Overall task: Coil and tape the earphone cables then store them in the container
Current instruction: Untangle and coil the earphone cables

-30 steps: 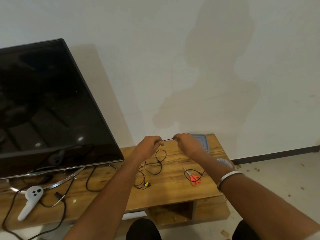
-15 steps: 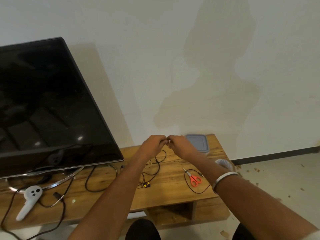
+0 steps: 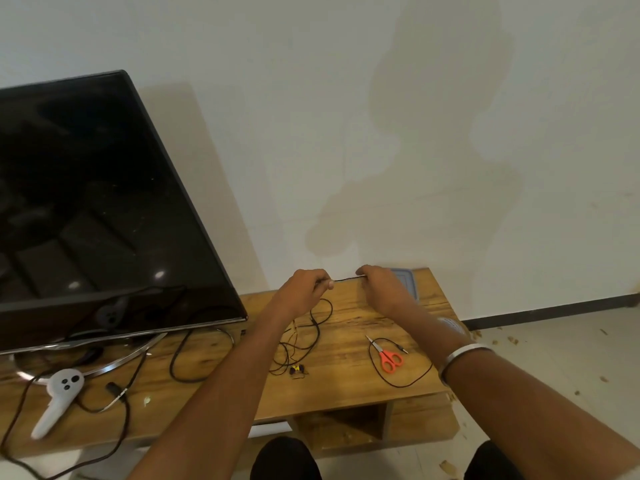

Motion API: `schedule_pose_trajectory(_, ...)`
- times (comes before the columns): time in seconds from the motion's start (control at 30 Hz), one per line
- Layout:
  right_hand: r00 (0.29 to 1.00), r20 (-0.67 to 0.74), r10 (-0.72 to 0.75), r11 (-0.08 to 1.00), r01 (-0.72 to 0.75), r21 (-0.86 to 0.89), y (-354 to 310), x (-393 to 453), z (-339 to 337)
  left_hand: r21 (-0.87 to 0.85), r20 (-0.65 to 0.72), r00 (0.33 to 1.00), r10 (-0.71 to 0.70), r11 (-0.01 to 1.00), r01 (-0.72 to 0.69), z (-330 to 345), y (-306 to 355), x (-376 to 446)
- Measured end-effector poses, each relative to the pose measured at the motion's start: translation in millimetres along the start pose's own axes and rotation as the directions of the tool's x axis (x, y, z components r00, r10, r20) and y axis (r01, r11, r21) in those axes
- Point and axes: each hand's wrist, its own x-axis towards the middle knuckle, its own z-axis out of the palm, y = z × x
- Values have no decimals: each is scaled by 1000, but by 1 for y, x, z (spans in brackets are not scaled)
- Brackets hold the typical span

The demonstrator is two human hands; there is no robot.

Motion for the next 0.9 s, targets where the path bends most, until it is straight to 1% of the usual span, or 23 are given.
schedule_pose_trajectory(0.07, 995, 65, -81, 994, 76, 76, -9, -2, 0, 22, 9, 1000, -1, 1000, 1, 3, 5, 0)
schedule_pose_trajectory(0.1, 988, 93, -124, 989, 116, 87, -15, -2, 0, 30, 15, 1000, 3, 1000, -4, 4, 9, 0)
schedule_pose_trajectory(0.13, 981, 111, -158, 985, 150, 83, -21, -2, 0, 35, 18, 1000, 11, 999, -11, 4, 13, 0)
schedule_pose_trajectory(0.2, 976, 128, -179, 983, 173, 55, -28, 1, 2, 35, 17, 1000, 19, 999, -20, 5, 16, 1)
schedule_pose_trajectory(0.3, 979, 134, -153, 988, 155, -1, -28, 2, 1, 6, 19, 1000, 3, 1000, -3, 2, 15, 1)
schedule_pose_trajectory(0.47, 996, 52, -73, 997, 74, -25, -10, 0, -7, 21, 11, 999, -44, 999, 44, -2, 4, -2)
schedule_pose_trajectory(0.57, 998, 35, -58, 997, 60, -46, -4, 0, -4, 30, 16, 999, -38, 999, 38, 1, 4, -2)
schedule_pose_trajectory(0.63, 999, 23, -35, 999, 36, -28, -5, -1, -3, 33, 1, 1000, -31, 999, 31, 3, 7, -1)
schedule_pose_trajectory(0.7, 998, 39, -40, 998, 39, 41, -6, 0, -2, 27, -12, 999, -29, 999, 30, 3, 10, 0)
schedule_pose_trajectory(0.8, 981, 122, -154, 978, 133, 162, -16, -4, -4, 38, 0, 1000, -10, 999, 10, 3, 14, 2)
schedule_pose_trajectory(0.87, 967, 127, -220, 964, 195, 180, -24, -5, -4, 37, 5, 1000, 3, 999, -3, 4, 19, 1)
schedule_pose_trajectory(0.9, 966, 117, -231, 962, 208, 176, -28, -5, -4, 33, 5, 1000, 7, 999, -8, 4, 21, 0)
